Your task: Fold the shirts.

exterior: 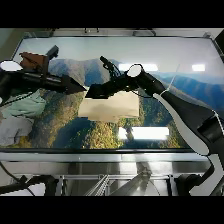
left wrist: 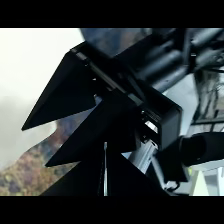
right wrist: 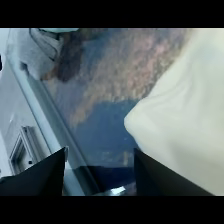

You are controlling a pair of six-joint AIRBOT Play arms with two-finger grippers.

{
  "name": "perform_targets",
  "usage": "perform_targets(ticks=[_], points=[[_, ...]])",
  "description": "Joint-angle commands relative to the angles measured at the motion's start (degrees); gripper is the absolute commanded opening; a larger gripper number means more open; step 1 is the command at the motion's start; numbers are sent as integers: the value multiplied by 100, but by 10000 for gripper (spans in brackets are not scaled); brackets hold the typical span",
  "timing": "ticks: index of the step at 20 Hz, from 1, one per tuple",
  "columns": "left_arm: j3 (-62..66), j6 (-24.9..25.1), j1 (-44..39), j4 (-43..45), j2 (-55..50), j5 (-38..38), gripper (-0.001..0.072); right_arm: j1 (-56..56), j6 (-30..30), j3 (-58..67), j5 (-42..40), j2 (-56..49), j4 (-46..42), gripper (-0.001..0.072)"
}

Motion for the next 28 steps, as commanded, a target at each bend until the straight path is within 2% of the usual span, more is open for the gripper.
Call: perform_targets(ticks=[1,2,4,6,7,8,9,11,13,19,25,26,27,28], points=[[-363,378,601,-603,651,-146,20,-511,-133,166,1298,358,42,396],[-468,378,780,-603,857,-116,20,-822,68,157,1628,568,-323,346],[-697,391,1088,-603,1207,-201,21,-1434,584,83,2076,975,-1515,348],[-1047,389,1318,-608,1604,-282,21,-2046,824,-350,2164,1412,-2356,348],[-1235,387,1403,-605,1792,-280,21,-2376,898,-752,1934,1617,-2509,378],[-1432,376,1480,-608,1987,-275,19,-2669,1023,-1193,1602,1757,-2577,563],[-1609,376,1537,-608,2168,-254,18,-2953,1080,-1646,1239,1818,-2535,657],[-1803,374,1617,-610,2446,-184,18,-3303,1010,-2238,809,1672,-2240,658],[-1853,317,1694,-610,2662,-11,18,-3366,789,-2444,767,1285,-1919,658],[-1847,151,1773,-616,2992,181,18,-2750,531,-2457,549,166,-570,647],[-1847,107,1770,-619,2990,120,19,-2138,326,-2411,356,-214,503,636],[-1847,107,1770,-621,2988,92,18,-2109,140,-2391,382,-210,772,290],[-1847,107,1770,-621,2990,76,18,-2098,-52,-2369,413,-199,1056,44],[-1847,105,1770,-621,2990,63,18,-2100,-157,-2339,435,-149,1279,20]])
